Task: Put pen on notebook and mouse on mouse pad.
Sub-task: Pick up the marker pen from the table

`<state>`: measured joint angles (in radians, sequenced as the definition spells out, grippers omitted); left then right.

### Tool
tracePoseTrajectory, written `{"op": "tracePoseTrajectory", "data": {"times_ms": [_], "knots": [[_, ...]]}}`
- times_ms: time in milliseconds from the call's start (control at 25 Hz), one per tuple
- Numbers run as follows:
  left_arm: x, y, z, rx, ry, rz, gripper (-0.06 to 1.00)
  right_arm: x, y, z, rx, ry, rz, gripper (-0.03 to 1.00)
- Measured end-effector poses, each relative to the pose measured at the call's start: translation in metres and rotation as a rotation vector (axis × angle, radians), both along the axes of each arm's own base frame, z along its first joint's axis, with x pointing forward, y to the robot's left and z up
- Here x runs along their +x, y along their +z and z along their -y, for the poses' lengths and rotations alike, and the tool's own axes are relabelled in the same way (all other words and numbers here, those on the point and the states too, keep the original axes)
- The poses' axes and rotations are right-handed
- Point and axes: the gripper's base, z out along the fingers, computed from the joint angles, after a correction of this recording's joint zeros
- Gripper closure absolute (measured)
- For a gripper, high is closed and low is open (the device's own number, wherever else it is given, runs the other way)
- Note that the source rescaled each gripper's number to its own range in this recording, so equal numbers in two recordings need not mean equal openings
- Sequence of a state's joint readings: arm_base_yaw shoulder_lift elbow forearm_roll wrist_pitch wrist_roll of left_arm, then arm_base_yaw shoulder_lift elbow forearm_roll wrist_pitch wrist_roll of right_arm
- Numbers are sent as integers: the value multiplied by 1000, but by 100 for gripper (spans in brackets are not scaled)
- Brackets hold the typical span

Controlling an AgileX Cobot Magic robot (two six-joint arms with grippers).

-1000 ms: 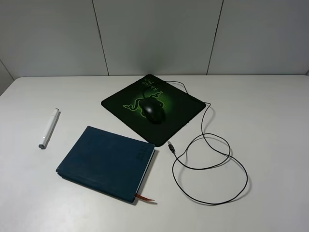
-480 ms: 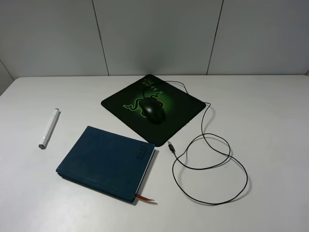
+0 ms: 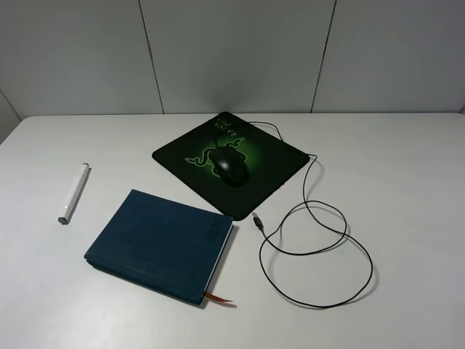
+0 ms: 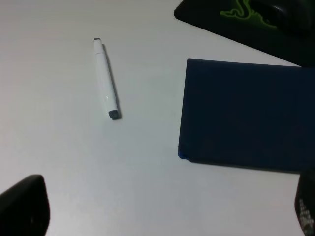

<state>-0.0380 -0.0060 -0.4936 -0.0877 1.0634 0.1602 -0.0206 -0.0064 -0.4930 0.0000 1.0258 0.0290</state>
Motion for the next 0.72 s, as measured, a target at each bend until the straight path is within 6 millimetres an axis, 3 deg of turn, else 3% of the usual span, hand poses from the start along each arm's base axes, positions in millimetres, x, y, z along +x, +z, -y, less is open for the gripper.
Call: {"op": "tracePoseTrajectory", "data": {"times_ms": [720], "knots": [[0, 0, -1, 7, 4, 0, -6, 0, 0, 0, 0, 0, 0, -3]]}}
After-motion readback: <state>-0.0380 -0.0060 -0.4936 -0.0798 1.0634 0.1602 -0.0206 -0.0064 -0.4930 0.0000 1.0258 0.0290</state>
